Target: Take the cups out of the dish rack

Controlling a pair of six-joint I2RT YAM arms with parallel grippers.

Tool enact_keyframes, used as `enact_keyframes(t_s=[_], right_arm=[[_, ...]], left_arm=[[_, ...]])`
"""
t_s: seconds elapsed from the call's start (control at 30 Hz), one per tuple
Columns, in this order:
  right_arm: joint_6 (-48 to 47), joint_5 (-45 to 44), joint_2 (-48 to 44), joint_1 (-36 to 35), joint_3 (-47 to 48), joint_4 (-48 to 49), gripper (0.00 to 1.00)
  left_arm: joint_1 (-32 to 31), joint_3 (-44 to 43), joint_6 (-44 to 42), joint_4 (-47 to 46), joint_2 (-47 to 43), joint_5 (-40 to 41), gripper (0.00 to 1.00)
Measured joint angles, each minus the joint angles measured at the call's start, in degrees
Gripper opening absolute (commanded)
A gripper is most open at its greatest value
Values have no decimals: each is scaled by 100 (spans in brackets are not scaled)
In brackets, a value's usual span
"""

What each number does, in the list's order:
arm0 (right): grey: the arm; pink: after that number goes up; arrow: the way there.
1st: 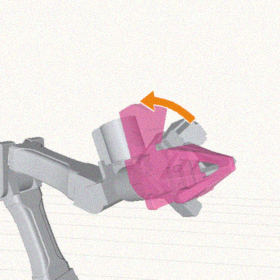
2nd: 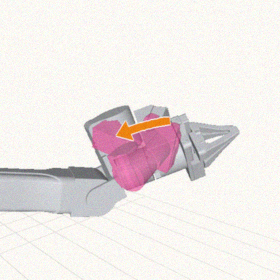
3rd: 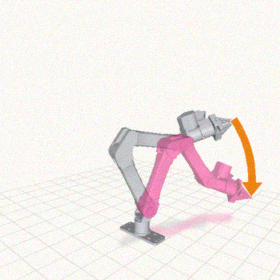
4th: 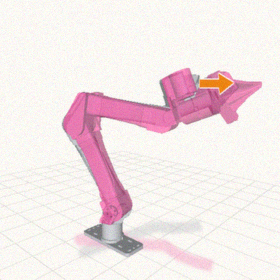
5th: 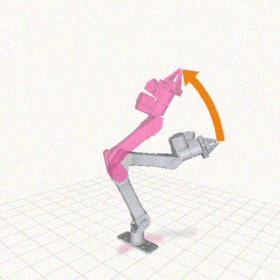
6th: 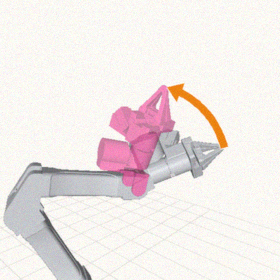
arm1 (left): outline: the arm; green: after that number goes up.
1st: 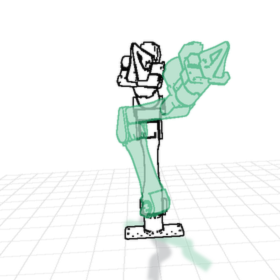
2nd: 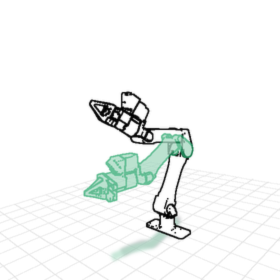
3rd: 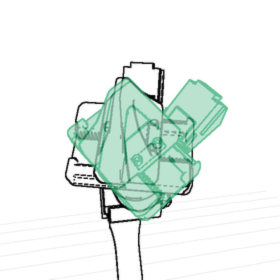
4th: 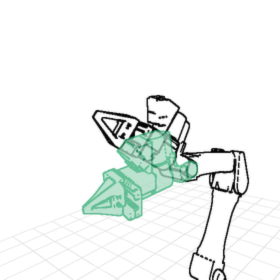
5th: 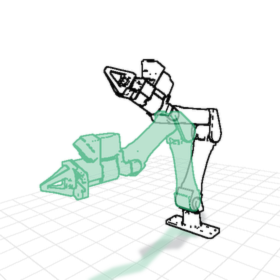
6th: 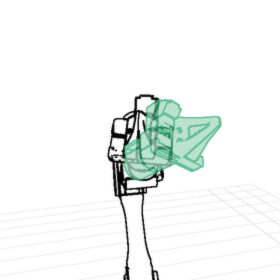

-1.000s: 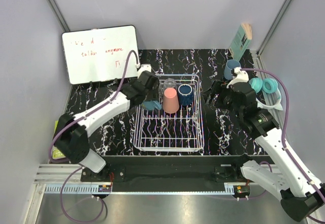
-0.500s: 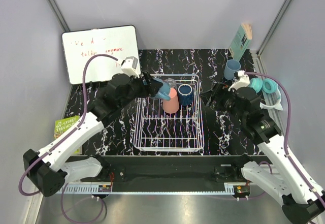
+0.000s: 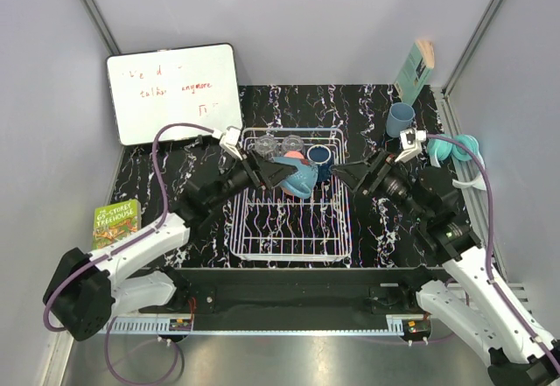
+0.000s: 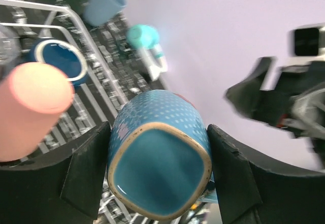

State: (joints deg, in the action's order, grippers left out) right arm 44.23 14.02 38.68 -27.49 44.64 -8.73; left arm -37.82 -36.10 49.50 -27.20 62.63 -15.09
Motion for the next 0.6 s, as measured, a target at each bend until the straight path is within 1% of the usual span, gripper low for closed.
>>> enact_keyframes(t_s=[0.1,0.23,0.4,0.6], right_arm=[[389,323,-76,0,-380,529,83],[730,581,-109,0,-686,887,80],[1025,833,13,0,-776,1362,79],[1233,1027,369,0,-782,1930,77]], left_arm=[[11,219,398,-730,92,-173,0],[11,219,732,-1384,216,-356,0],[-11,219,890,-1725,262,-494,0],[-221,219,940,-1843,415,-555,0]])
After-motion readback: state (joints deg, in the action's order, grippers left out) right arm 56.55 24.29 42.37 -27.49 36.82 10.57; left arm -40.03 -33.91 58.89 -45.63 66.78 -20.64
